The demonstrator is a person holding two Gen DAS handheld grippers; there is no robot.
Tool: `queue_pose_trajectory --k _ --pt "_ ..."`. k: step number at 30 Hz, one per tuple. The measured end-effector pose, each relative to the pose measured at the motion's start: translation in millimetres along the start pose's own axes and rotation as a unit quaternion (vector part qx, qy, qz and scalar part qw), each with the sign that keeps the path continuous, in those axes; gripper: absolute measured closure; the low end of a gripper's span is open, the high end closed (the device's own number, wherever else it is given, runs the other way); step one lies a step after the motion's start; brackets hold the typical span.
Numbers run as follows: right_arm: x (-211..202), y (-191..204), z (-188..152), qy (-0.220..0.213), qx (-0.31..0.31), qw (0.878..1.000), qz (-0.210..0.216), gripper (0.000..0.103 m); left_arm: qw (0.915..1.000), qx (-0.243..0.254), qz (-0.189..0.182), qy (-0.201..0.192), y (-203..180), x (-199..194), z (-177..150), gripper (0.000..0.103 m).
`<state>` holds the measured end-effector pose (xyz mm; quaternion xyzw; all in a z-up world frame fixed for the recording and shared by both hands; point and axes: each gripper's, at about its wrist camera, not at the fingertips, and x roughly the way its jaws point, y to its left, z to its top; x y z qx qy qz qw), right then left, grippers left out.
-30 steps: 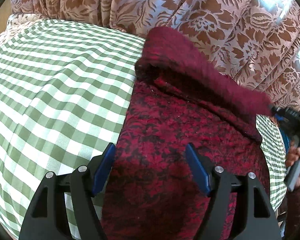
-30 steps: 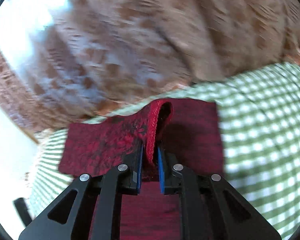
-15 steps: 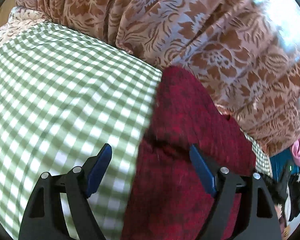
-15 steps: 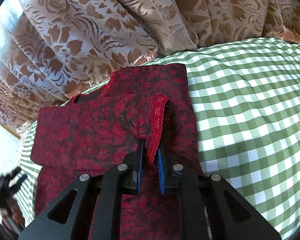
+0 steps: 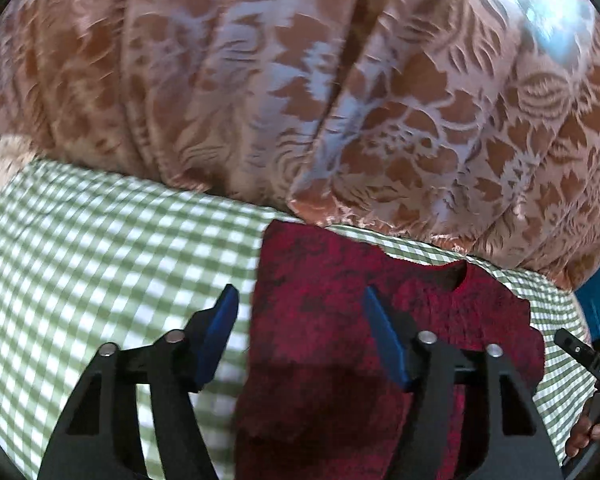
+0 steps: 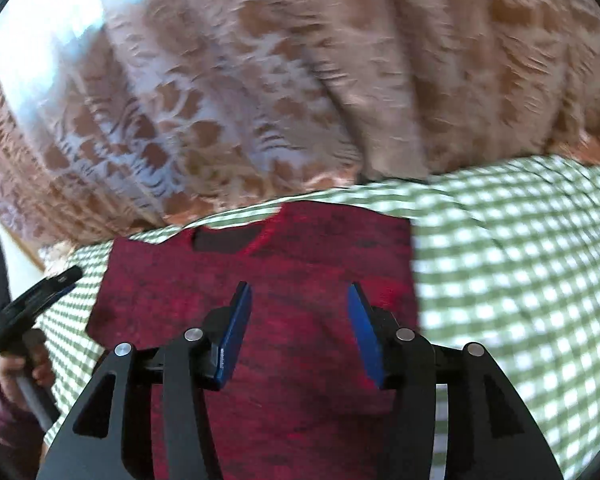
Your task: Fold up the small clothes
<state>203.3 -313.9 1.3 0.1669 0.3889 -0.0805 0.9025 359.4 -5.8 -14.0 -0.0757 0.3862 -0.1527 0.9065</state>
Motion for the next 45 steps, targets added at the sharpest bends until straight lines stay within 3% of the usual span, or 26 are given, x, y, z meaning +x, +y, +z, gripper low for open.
queue_pose_trajectory --k 3,7,9,11,16,19,21,26,28,30,31,38,45 --pt "32.9 8.3 -2.6 0.03 -0.017 0.999 -0.01 0.054 0.9998 0.011 -0.001 0.014 -10.8 19.7 5.0 0.048" --pt "65.0 -2.3 -24.1 0.058 -0.033 0.995 -0.07 0.054 0.9983 0.018 0.01 0.055 -11.5 48.7 -10.7 0.057" --pt "67.4 -12.9 -39.9 0.034 -0.035 0.998 -0.049 0.054 0.9971 0.015 0.017 0.073 -6.6 60.5 -25.0 0.057" --pt "66.8 -16.9 -45.6 0.021 -0.035 0.998 -0.04 0.054 0.998 0.023 0.024 0.054 -6.7 61.8 -37.5 0.056" --pt "73.5 -12.8 -46.4 0.018 -0.046 0.997 -0.053 0.054 0.9968 0.027 0.055 0.05 -15.2 64.8 -34.8 0.056" --pt "72.6 -15.0 -45.8 0.015 -0.042 0.998 -0.048 0.054 0.9966 0.014 0.069 0.042 -17.5 48.4 -31.0 0.057" --pt "72.7 -14.5 -45.6 0.015 -0.044 0.998 -0.048 0.054 0.9956 0.018 0.086 0.031 -23.5 34.3 -31.8 0.048" --pt "68.9 -11.6 -45.7 0.011 -0.049 0.997 -0.052 0.052 0.9949 0.031 0.094 -0.015 -38.1 -20.1 -41.9 0.041" --pt "64.6 -8.9 -44.1 0.01 -0.053 0.997 -0.047 0.044 0.9956 0.031 0.086 -0.02 -41.4 -35.6 -47.5 0.039" --pt "57.8 -2.4 -44.0 0.015 -0.058 0.997 -0.044 0.016 0.9954 0.033 0.086 -0.024 -43.5 -49.2 -53.9 0.038" --pt "54.0 0.4 -45.0 0.015 -0.06 0.997 -0.048 0.013 0.9952 0.036 0.087 -0.027 -44.7 -57.3 -58.2 0.038" --pt "17.8 7.4 -62.2 0.015 -0.062 0.997 -0.04 0.01 0.9965 0.022 0.077 -0.024 -40.0 -90.3 -84.9 0.034" --pt "-15.9 -1.7 -91.0 0.049 -0.048 0.997 -0.036 0.01 0.9965 0.011 0.082 -0.011 -28.4 -107.2 -115.0 0.033"
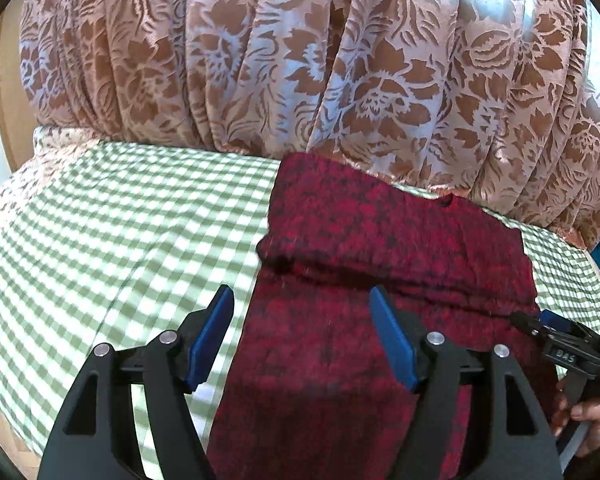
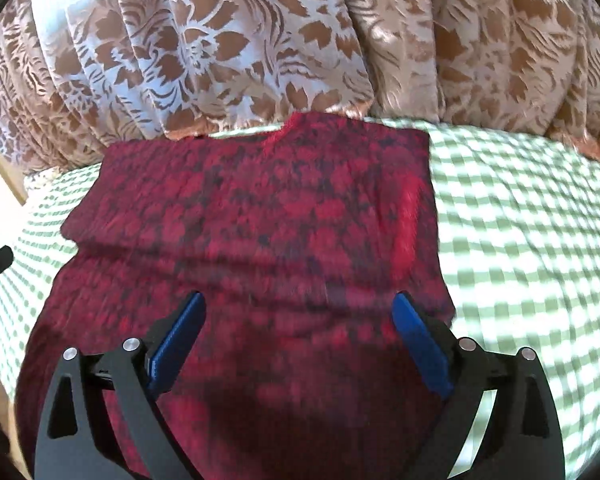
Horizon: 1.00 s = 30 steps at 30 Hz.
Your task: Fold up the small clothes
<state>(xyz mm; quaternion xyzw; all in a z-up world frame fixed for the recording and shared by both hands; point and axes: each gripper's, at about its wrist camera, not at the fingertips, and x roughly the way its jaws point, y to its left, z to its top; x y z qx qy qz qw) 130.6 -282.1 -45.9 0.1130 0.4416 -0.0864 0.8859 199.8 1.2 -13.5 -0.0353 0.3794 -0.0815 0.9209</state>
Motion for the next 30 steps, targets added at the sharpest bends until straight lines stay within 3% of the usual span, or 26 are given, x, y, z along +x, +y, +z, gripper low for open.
queue_pose_trajectory --k 11,19,22,25,30 --pt "-35.4 -37.4 -63.1 0.036 0.035 0.999 0.002 0.01 0.9995 -0.003 0.018 0.026 22.0 -11.1 -41.9 0.033" --pt "-62.2 -34.9 -109.1 0.068 0.043 0.995 0.061 0.01 0.9982 -0.001 0.017 0.057 44.5 -23.2 -77.3 0.033" --pt "-74.5 -35.6 -125.1 0.082 0.057 0.991 0.091 0.01 0.9971 -0.007 0.0 0.075 57.8 -32.8 -92.2 0.033" --pt "-84.6 -36.2 -139.7 0.102 0.068 0.986 0.115 0.014 0.995 -0.023 -0.024 0.094 71.4 -45.8 -110.9 0.034" --pt "-100.9 -35.1 -168.8 0.146 0.075 0.976 0.142 0.04 0.9869 -0.027 -0.082 0.137 80.4 -63.8 -152.6 0.04"
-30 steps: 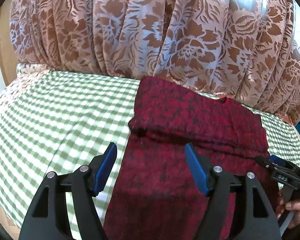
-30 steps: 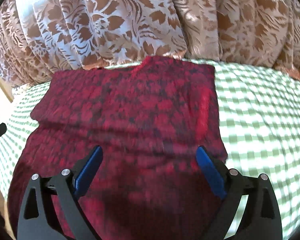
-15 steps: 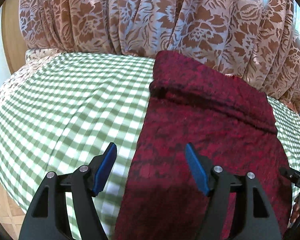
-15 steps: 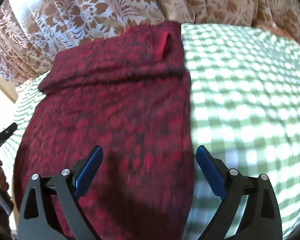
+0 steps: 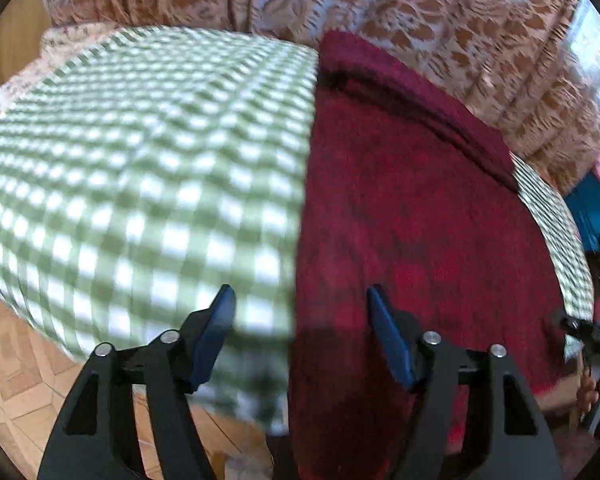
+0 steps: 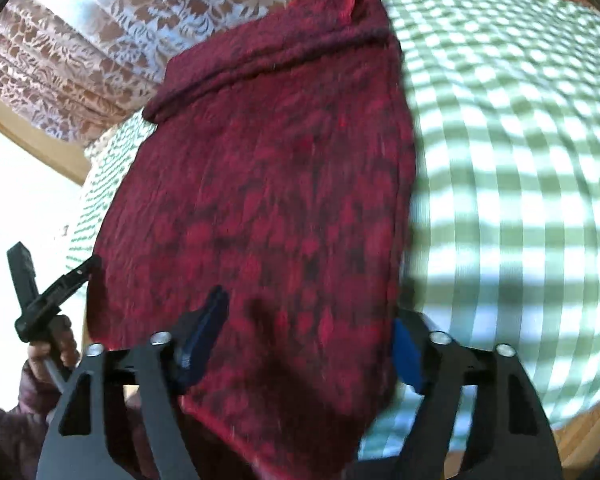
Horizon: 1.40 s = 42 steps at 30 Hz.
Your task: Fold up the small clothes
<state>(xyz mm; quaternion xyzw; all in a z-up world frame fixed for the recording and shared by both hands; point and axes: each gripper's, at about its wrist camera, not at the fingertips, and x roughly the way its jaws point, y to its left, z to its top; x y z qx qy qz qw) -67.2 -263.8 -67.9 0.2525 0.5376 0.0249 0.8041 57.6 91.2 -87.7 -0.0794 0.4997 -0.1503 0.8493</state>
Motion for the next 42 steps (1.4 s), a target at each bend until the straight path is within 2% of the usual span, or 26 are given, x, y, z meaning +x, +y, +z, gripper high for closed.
queue_pose_trajectory --k 3,4,5,7,9,14,17,22,28,32,33,35,37,38,39,40,42 --pt "2.3 3.3 -14.4 0.035 -0.005 0.999 0.013 0.053 0.9993 0.01 -0.026 0.024 -6.8 0.8 -18.2 0.053" --pt "4.0 5.1 -18.3 0.044 -0.01 0.999 0.016 0.055 0.9989 0.011 -0.035 0.03 -8.4 2.2 -22.3 0.065" --pt "6.1 7.8 -21.9 0.052 -0.019 0.998 0.018 0.062 0.9987 0.013 -0.037 0.033 -10.0 3.1 -24.7 0.077" --pt "4.4 10.5 -22.3 0.047 -0.021 0.998 0.02 0.073 0.9983 0.018 -0.05 0.024 -11.8 -3.1 -23.8 0.084" --pt "-3.8 14.3 -17.1 0.032 -0.019 0.999 0.039 0.081 0.9974 0.026 -0.067 0.009 -15.9 -14.8 -17.8 0.085" --pt "-28.3 32.8 15.3 -0.031 -0.037 0.995 0.084 0.081 0.9888 -0.002 -0.147 -0.026 -11.4 -34.5 12.3 0.086" --pt "-29.9 36.3 43.9 -0.062 -0.027 0.993 0.101 0.081 0.983 -0.011 -0.177 -0.047 -11.7 -30.3 40.6 0.086" --pt "-8.4 27.0 92.7 -0.085 0.028 0.991 0.096 0.081 0.9814 -0.021 -0.182 -0.058 -20.6 -3.4 98.1 0.087" --pt "16.7 0.5 137.6 -0.083 0.102 0.988 0.08 0.081 0.9843 -0.047 -0.167 -0.029 -23.4 46.4 147.6 0.087" --pt "32.9 -6.2 157.4 -0.075 0.118 0.988 0.07 0.08 0.9845 -0.076 -0.158 -0.007 -23.9 75.8 172.8 0.082" --pt "36.8 -8.7 160.2 -0.071 0.123 0.987 0.069 0.08 0.9841 -0.083 -0.157 -0.002 -23.9 80.9 176.9 0.078" --pt "42.3 -13.1 163.7 -0.065 0.133 0.986 0.072 0.076 0.9793 -0.106 -0.172 0.011 -20.9 89.5 184.1 0.058" --pt "43.9 -18.6 165.6 -0.062 0.15 0.983 0.088 0.072 0.9749 -0.127 -0.183 0.005 -15.1 88.4 188.3 0.048" --pt "42.8 -21.6 165.6 -0.063 0.157 0.98 0.1 0.069 0.9725 -0.133 -0.191 0.002 -12.6 87.2 190.4 0.036" --pt "41.6 -24.4 165.7 -0.063 0.165 0.977 0.119 0.065 0.9701 -0.142 -0.197 -0.005 -8.6 83.5 191.7 0.03" --pt "40.6 -25.5 166.0 -0.065 0.17 0.975 0.131 0.063 0.9698 -0.149 -0.191 -0.024 -2.2 76.5 193.5 0.025" --pt "37.2 -28.0 166.3 -0.068 0.176 0.969 0.157 0.053 0.9706 -0.145 -0.188 -0.038 5.2 68.6 197.3 0.025"
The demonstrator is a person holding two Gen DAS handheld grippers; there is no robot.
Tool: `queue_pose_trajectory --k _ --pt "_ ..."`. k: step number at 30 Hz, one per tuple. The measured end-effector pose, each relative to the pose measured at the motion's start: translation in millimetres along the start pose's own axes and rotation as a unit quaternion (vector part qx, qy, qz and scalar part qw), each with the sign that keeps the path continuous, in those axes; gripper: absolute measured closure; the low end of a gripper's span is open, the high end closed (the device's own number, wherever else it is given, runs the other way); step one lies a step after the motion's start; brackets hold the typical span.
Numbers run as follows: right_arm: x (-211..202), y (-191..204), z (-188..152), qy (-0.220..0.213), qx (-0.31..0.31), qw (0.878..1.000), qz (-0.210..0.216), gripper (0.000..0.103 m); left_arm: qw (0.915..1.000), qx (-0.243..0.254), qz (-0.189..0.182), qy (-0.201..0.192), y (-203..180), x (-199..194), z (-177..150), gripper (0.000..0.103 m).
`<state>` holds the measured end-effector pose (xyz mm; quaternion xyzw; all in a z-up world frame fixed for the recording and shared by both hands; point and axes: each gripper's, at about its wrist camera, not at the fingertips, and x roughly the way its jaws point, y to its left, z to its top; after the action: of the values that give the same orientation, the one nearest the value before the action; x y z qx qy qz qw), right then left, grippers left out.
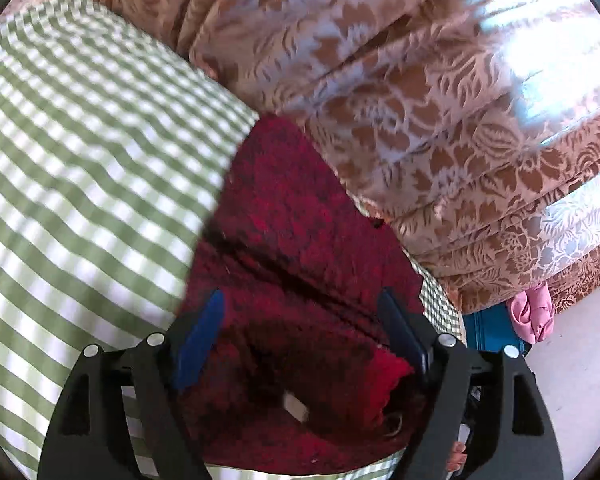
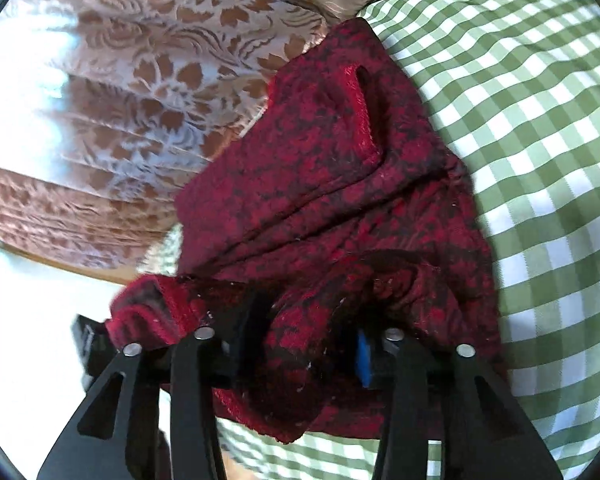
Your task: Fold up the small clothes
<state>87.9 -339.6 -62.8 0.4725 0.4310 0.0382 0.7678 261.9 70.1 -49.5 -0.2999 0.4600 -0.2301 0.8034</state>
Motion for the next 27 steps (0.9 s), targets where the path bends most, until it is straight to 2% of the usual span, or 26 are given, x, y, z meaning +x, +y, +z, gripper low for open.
queue_pose_trajectory --k 1,2,3,6,9,11,13,15,18,22,27 --pt "-2.2 0.4 -0.5 -0.001 0.005 1.0 0.016 0.047 0.9999 0.009 0.006 -0.008 1.1 -5.9 1.4 0.024" --pt "-5.2 1.7 -1.6 -0.004 0.007 1.0 0.03 0.035 0.9995 0.022 0.015 -0.016 1.8 -11.2 0.8 0.023" --pt "-10.1 4.8 -3.3 -0.011 0.002 0.999 0.043 0.029 0.9981 0.048 0.031 -0.024 1.1 -17.4 -3.6 0.022" --pt "-21.3 7.9 -8.0 -0.014 -0.01 0.998 0.061 0.019 0.994 0.093 0.051 -0.028 7.7 -30.6 -17.0 0.013" --pt "-35.2 6.4 -10.0 -0.033 -0.015 0.998 0.053 0.01 0.9954 0.082 0.046 -0.022 27.5 -42.8 -30.3 0.009" --pt "-41.4 1.4 -5.6 -0.044 -0.007 0.998 0.043 0.009 0.9973 0.043 0.056 -0.021 48.1 -50.1 -33.5 0.009" --pt "-47.0 -2.3 6.5 -0.068 -0.001 0.998 0.007 0.009 0.9976 0.017 0.064 -0.021 60.1 -52.3 -29.0 0.009" --pt "-49.7 -1.2 14.3 -0.081 -0.001 0.997 -0.011 0.009 0.9974 0.004 0.063 -0.035 60.1 -56.6 -20.7 0.009" --pt "-54.4 3.6 12.4 -0.091 -0.03 0.995 -0.032 0.009 0.9963 0.031 0.062 -0.051 47.6 -62.6 -17.6 0.009" --pt "-50.2 -3.2 -9.1 -0.063 -0.073 0.993 -0.066 0.009 0.9925 0.097 0.072 -0.021 34.2 -52.2 -31.4 0.009" --pt "-37.0 -15.5 -35.7 -0.027 -0.118 0.985 -0.119 0.019 0.9927 0.105 0.059 0.002 43.0 -46.4 -59.7 0.009"
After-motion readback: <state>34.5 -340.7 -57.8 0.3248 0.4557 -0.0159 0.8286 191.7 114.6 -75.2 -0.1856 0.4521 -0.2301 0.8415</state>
